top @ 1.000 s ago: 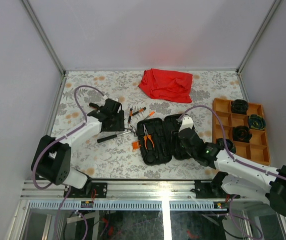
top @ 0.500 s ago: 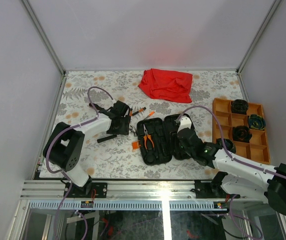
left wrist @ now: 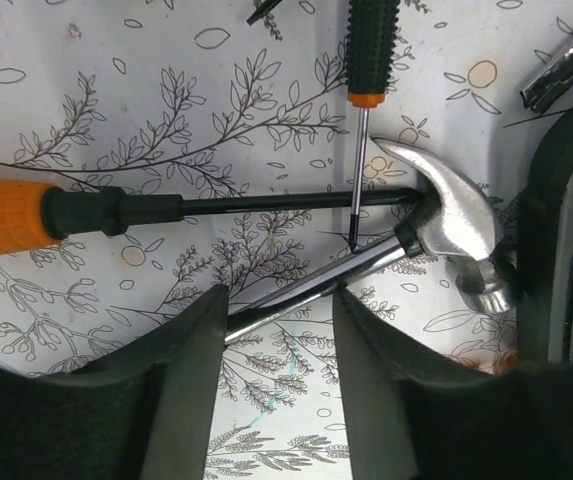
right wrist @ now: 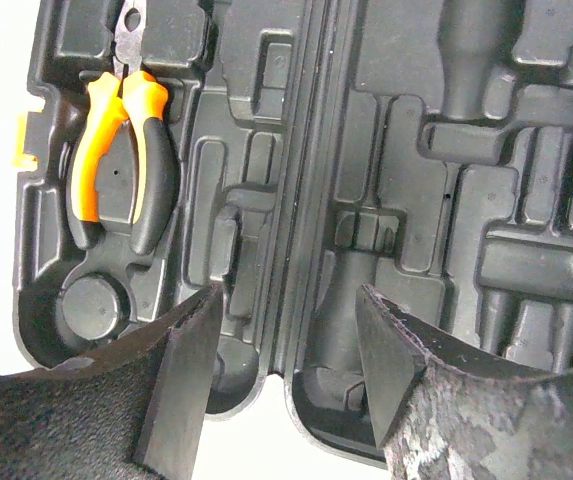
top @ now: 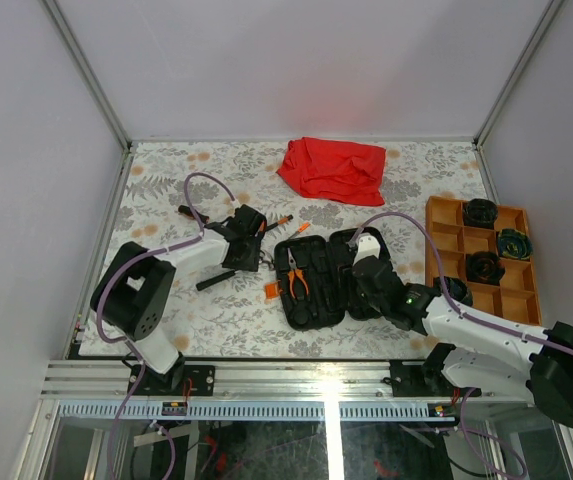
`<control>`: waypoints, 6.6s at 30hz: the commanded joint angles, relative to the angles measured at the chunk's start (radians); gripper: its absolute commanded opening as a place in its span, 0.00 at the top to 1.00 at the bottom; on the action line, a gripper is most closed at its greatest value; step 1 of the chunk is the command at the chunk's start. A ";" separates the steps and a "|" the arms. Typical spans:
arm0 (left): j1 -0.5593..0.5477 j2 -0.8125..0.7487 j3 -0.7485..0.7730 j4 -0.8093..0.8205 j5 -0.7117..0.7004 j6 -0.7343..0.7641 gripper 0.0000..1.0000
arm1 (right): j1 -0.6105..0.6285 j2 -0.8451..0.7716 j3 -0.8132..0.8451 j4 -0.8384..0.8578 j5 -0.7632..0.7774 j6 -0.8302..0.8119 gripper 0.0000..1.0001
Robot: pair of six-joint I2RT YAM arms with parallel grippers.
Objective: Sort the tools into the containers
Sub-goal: Pick up the hammer at the center of the board, then adjust the hammer.
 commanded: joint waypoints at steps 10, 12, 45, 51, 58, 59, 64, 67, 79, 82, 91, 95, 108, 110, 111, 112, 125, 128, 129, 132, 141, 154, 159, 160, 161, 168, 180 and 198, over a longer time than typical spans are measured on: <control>-0.007 -0.075 -0.114 0.079 0.148 -0.074 0.71 | 0.003 0.020 0.040 0.041 -0.009 0.010 0.37; -0.009 -0.082 -0.119 0.087 0.166 -0.080 0.73 | 0.002 0.023 0.040 0.040 -0.010 0.014 0.37; -0.005 -0.287 -0.068 0.144 0.285 -0.094 1.00 | 0.003 0.003 0.031 0.025 -0.010 0.058 0.38; -0.003 -0.276 -0.078 0.141 0.295 -0.091 1.00 | 0.003 -0.015 0.016 0.025 -0.003 0.073 0.38; 0.002 -0.329 -0.112 0.151 0.238 -0.138 1.00 | 0.003 -0.023 0.022 0.015 0.008 0.076 0.38; 0.003 -0.340 -0.112 0.148 0.225 -0.143 1.00 | 0.004 -0.024 0.023 0.014 0.012 0.077 0.38; 0.013 -0.384 -0.114 0.105 0.139 -0.161 1.00 | 0.004 -0.022 0.039 0.011 0.019 0.076 0.38; 0.018 -0.407 -0.130 0.100 0.130 -0.167 1.00 | 0.004 -0.020 0.047 0.011 0.020 0.077 0.38; 0.018 -0.587 -0.259 0.330 0.292 -0.284 1.00 | 0.003 -0.092 0.061 0.143 0.038 0.264 0.35; 0.011 -0.589 -0.250 0.339 0.313 -0.285 1.00 | 0.003 -0.098 0.042 0.223 0.050 0.355 0.34; -0.074 -0.588 -0.269 0.427 0.329 -0.334 1.00 | 0.002 0.007 0.011 0.445 0.058 0.648 0.22; -0.122 -0.575 -0.268 0.454 0.312 -0.356 1.00 | 0.004 0.089 0.042 0.429 0.095 0.784 0.23; -0.236 -0.528 -0.252 0.487 0.303 -0.351 1.00 | -0.018 0.270 0.035 0.660 0.033 0.907 0.30; -0.250 -0.524 -0.253 0.495 0.303 -0.350 1.00 | -0.024 0.293 0.033 0.681 0.013 0.919 0.32; -0.256 -0.520 -0.254 0.498 0.303 -0.348 1.00 | -0.026 0.304 0.030 0.700 0.003 0.924 0.34; -0.262 -0.519 -0.251 0.499 0.303 -0.349 1.00 | -0.029 0.318 0.029 0.718 -0.012 0.928 0.36; -0.289 -0.498 -0.260 0.522 0.336 -0.326 0.94 | -0.051 0.350 0.003 0.836 -0.106 0.852 0.86; -0.290 -0.517 -0.261 0.521 0.340 -0.312 0.73 | -0.055 0.303 -0.008 0.810 -0.093 0.773 0.92; -0.289 -0.525 -0.261 0.519 0.338 -0.309 0.66 | -0.055 0.285 -0.011 0.795 -0.085 0.748 0.94; -0.289 -0.561 -0.260 0.507 0.309 -0.297 0.54 | -0.056 0.220 -0.013 0.729 -0.052 0.661 0.96; -0.287 -0.624 -0.226 0.464 0.274 -0.221 0.50 | -0.058 0.033 0.014 0.553 -0.083 0.322 0.93; -0.287 -0.683 -0.185 0.510 0.297 -0.218 0.47 | -0.058 -0.193 0.011 0.442 -0.184 0.055 0.94; -0.289 -0.692 -0.172 0.578 0.377 -0.188 0.44 | -0.058 -0.258 0.012 0.459 -0.283 0.024 0.98; -0.288 -0.695 -0.172 0.595 0.407 -0.176 0.44 | -0.058 -0.270 0.012 0.470 -0.309 0.021 0.99; -0.287 -0.700 -0.171 0.610 0.439 -0.163 0.44 | -0.058 -0.281 0.015 0.479 -0.332 0.021 0.99; -0.287 -0.729 -0.181 0.659 0.593 -0.114 0.44 | -0.058 -0.345 0.048 0.528 -0.390 0.052 1.00; -0.288 -0.716 -0.204 0.843 0.738 -0.208 0.43 | -0.058 -0.283 0.108 0.760 -0.398 0.207 1.00; -0.294 -0.649 -0.191 0.957 0.825 -0.305 0.64 | -0.058 -0.168 0.148 1.008 -0.495 0.341 1.00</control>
